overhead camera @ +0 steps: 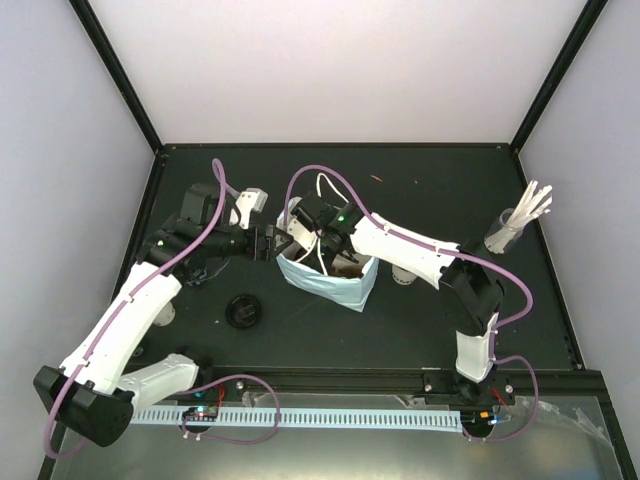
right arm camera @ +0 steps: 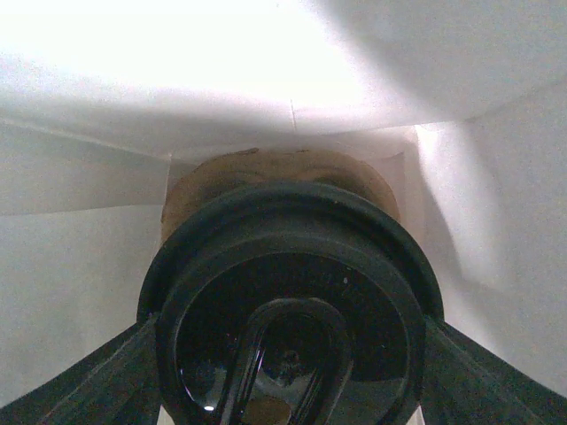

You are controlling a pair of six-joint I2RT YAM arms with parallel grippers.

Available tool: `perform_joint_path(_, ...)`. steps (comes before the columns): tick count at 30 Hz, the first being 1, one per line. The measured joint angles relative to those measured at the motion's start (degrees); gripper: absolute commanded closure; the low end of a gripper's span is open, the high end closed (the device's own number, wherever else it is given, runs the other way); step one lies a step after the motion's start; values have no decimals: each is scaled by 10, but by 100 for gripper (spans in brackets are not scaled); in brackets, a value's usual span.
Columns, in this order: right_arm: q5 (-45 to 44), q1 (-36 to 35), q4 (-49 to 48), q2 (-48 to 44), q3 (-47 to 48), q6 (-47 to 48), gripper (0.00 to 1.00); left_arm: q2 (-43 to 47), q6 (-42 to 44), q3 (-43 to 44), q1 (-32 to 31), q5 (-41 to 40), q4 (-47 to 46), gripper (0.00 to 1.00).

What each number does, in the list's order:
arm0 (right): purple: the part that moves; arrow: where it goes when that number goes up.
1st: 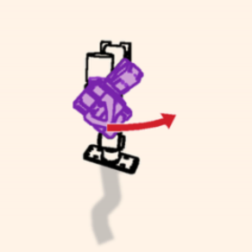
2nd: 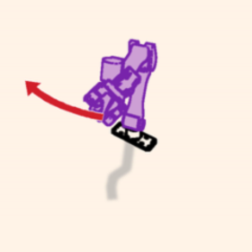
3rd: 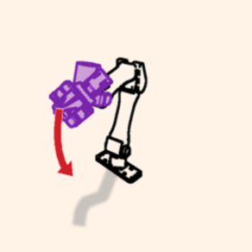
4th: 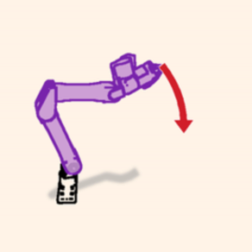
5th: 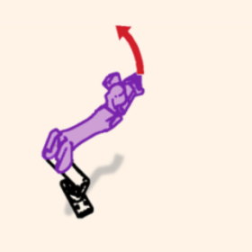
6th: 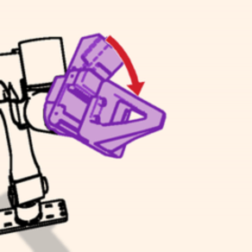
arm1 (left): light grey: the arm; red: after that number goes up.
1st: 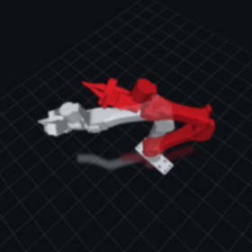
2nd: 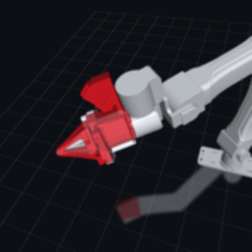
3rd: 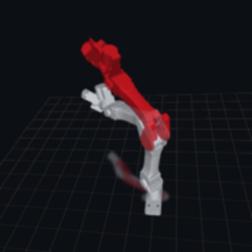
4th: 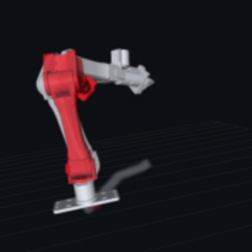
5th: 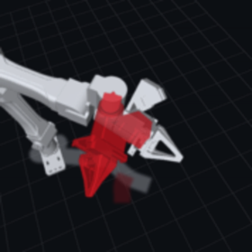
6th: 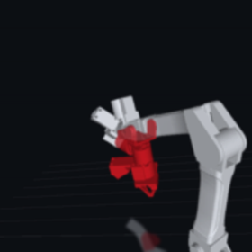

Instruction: Pack the takeout coffee

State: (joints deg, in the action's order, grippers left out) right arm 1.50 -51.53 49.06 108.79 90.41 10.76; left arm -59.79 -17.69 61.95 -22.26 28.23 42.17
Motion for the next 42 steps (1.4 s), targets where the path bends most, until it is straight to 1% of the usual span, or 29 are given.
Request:
perform_joint_path(6, -2, 1, 1, 0, 1, 0, 50, -23, 12, 42, -7, -47, 36, 40)
perform_joint_path(8, -3, 2, 2, 0, 1, 1, 50, -32, 17, 63, -14, -64, 47, 44)
perform_joint_path(13, -3, 2, 2, 0, 2, 5, 50, -61, 30, 113, -37, -105, 79, 52)
perform_joint_path(20, -3, 2, 3, 0, 2, 7, 49, -110, 40, 152, -51, -154, 136, 63)
perform_joint_path(25, -3, 2, 2, 0, 2, 6, 48, -126, 42, 166, -54, -165, 167, 85)
perform_joint_path(27, -3, 2, 2, 0, 2, 7, 48, -126, 43, 167, -54, -173, 171, 97)
perform_joint_path(29, -3, 2, 2, 0, 2, 7, 48, -127, 44, 170, -54, -179, 180, 98)
perform_joint_path(42, -2, 2, 2, 0, 2, 7, 47, -134, 47, 186, -55, -188, 200, 99)
